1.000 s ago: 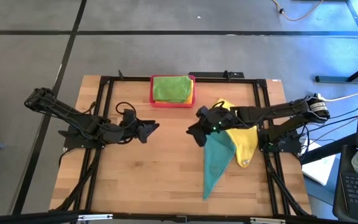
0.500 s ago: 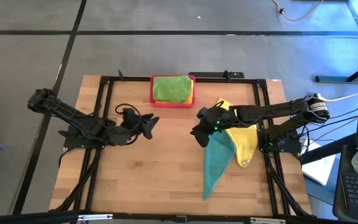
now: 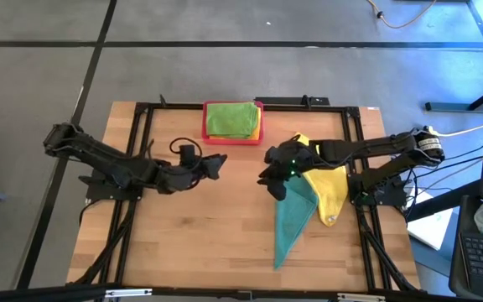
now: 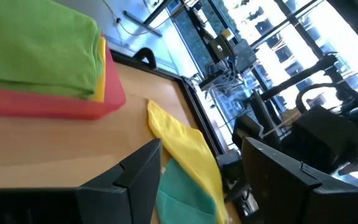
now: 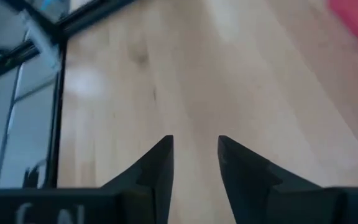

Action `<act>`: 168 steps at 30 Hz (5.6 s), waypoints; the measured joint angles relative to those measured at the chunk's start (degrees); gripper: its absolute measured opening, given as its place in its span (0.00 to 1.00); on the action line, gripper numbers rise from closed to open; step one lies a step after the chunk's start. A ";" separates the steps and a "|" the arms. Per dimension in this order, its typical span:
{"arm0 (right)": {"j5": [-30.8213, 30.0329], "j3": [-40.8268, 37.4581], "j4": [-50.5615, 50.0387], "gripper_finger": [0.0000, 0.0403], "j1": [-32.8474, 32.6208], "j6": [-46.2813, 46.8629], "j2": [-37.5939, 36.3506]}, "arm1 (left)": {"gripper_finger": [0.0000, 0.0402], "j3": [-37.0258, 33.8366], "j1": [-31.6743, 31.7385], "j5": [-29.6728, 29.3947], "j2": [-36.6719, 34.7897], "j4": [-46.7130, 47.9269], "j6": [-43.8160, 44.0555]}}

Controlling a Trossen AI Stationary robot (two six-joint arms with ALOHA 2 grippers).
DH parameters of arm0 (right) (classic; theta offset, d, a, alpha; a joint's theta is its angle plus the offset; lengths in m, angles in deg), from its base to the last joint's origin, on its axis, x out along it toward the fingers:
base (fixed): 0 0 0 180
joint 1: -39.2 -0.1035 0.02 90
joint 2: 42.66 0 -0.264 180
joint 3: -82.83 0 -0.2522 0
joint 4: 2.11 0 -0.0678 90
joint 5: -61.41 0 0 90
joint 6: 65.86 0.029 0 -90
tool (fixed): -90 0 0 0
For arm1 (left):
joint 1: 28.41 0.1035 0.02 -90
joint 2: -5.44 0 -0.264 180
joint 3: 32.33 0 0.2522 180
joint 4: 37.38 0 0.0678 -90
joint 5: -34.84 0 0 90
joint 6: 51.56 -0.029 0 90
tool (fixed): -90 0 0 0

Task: Fold microfiber towels
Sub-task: Fold the blue microfiber cloth

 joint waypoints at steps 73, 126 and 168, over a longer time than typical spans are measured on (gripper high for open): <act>14.57 -26.77 -3.27 0.57 2.97 11.34 -0.01 | 0.53 0.92 -0.32 14.58 1.51 0.11 -6.97; 34.18 -29.29 5.17 0.57 8.48 11.29 1.11 | 0.53 0.90 1.19 10.58 1.51 0.33 -1.41; 33.61 -29.18 37.99 0.02 8.41 27.49 1.01 | 0.53 0.90 -2.34 15.28 1.51 0.33 -1.48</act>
